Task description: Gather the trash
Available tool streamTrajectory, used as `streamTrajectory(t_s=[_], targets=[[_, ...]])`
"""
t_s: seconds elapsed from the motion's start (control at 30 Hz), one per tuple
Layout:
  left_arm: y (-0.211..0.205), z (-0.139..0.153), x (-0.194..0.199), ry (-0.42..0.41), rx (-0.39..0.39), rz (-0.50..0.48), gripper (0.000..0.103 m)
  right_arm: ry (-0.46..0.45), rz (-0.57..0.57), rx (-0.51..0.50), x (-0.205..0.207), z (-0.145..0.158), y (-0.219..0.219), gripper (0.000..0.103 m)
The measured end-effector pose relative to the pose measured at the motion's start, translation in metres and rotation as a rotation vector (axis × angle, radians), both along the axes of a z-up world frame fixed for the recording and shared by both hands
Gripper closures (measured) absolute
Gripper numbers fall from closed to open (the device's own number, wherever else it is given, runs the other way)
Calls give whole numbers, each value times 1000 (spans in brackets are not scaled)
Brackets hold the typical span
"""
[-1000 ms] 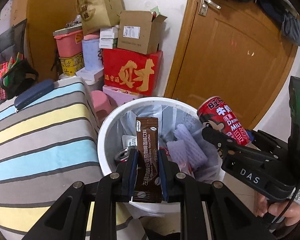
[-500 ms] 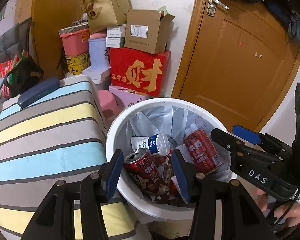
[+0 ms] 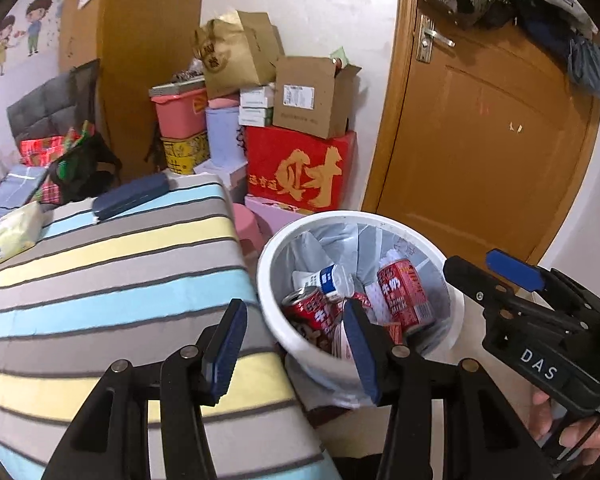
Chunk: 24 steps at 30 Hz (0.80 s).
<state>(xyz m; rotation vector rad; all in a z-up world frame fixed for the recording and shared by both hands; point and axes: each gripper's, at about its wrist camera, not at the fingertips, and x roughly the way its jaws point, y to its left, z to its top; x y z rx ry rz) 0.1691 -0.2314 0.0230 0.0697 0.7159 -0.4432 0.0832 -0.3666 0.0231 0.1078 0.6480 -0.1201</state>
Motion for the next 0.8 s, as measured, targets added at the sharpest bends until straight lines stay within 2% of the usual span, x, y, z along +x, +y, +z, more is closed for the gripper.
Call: streamTrajectory(t_s=[0.1,0.27,0.53,0.63,0.7,0.8], targets=[[13,2,-20,-33,11,23,53,-19,12,11,-13,2,10,41],[34,2,-51,-71,15,56,39,-43,13,20,-30,0,25,41],[69,1,-90,-110,-6,125,39,-82,24,-4,-61,-5,51,41],[79,-3,-102,-120,3,156,39,-103,23,-30,-68,-5,60,41],[84,-5,-111,-145,29,183,39,-106,29,-19,-71,-6,65,41],[90,-7,-117,-144,24,194,39,-112,38,-15,-74,-7,71,41]])
